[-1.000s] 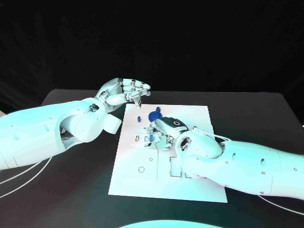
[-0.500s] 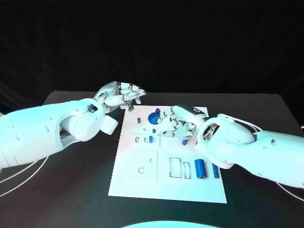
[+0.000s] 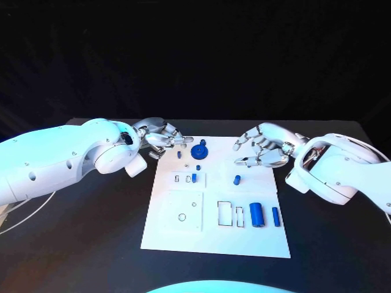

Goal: Assemble the parts on the task board

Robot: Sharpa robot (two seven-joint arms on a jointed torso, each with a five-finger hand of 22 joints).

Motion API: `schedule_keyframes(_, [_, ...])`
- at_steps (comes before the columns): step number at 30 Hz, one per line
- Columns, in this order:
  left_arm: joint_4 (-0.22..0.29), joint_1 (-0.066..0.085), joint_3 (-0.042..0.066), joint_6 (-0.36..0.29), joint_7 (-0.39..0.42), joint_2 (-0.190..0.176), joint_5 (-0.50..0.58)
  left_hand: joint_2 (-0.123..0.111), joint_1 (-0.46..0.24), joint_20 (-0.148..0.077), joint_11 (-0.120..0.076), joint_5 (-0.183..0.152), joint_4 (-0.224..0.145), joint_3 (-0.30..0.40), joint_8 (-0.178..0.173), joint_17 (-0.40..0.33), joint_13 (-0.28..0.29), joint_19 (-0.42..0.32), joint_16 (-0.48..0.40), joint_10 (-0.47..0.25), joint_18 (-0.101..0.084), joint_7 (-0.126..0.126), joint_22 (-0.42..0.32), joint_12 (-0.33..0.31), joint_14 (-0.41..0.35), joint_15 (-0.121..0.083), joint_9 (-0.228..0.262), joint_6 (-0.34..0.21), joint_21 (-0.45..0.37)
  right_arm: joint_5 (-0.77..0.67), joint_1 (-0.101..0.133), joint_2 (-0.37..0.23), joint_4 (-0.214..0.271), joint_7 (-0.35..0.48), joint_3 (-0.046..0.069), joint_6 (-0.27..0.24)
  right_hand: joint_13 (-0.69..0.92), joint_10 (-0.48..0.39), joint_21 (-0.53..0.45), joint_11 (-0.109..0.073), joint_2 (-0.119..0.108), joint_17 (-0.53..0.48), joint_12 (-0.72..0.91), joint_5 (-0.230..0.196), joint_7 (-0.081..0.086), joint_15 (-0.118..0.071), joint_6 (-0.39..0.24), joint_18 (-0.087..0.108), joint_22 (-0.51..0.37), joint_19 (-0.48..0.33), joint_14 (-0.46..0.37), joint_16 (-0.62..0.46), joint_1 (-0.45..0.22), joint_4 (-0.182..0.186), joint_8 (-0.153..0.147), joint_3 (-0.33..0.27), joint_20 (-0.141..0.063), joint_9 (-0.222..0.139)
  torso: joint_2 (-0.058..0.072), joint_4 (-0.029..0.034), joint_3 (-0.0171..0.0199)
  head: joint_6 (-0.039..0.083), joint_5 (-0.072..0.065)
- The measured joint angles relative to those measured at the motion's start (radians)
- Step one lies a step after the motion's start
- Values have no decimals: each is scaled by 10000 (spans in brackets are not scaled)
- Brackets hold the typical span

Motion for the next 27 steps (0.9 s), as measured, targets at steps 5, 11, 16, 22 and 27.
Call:
schedule_keyframes(5, [-72,131,-1,732,-1547,455,-1603,103,-612,0,28,0,18,-400,-38,0,-67,0,-43,-105,-1,-10,15,-66,0,1,154,-63,0,818,81,-65,-507,33,32,-60,1,-38,-154,39,-47,-1,-1,430,39,0,-130,0,-1,0,0,-41,285,-112,0,113,0,-10,-53,27,30,-71,46])
schedule_keyframes(11, [-232,208,-59,1549,-2815,958,-2768,163,-852,1,28,0,7,-578,-38,-1,-5,-1,-43,-105,-1,-10,108,-61,-1,1,276,-63,0,1264,130,-52,-874,24,54,-266,0,-54,-195,54,-78,-1,-42,674,48,0,-194,-1,-1,0,0,-41,317,-109,0,169,0,-31,-67,35,48,-106,110])
schedule_keyframes(16, [-359,262,-123,1901,-3366,1244,-3232,237,-926,36,-11,0,-4,-638,9,-2,64,35,-43,-66,-1,-10,152,-6,-1,1,347,-62,0,1562,139,9,-1021,90,58,-599,-145,-386,-447,79,-78,-2,-434,674,72,0,-290,-1,-2,-54,0,-156,316,-19,0,197,54,-55,-66,22,49,-146,118])
schedule_keyframes(22, [-516,294,-247,2157,-3694,1577,-3507,250,-939,36,-10,0,-4,-638,26,-3,75,35,-43,-66,0,-10,178,36,-1,1,375,-62,38,2086,145,240,-1134,414,61,-1289,-1132,-1150,-1571,66,-73,-3,-1510,691,67,-1,-321,296,-3,-567,0,-620,311,4,0,305,65,-75,-57,1,49,-193,62])
schedule_keyframes(27, [-653,301,-356,2327,-3826,1820,-3605,250,-938,36,-10,0,-4,-638,26,-3,51,34,-43,-66,0,-10,178,36,-1,2,402,-62,38,2540,148,397,-1231,759,62,-1793,-3534,-2662,-5436,106,-174,-2216,-4059,922,58,17,-501,1055,-1679,-2100,-444,-2738,412,24,78,777,40,-106,-55,-4,47,-211,15])
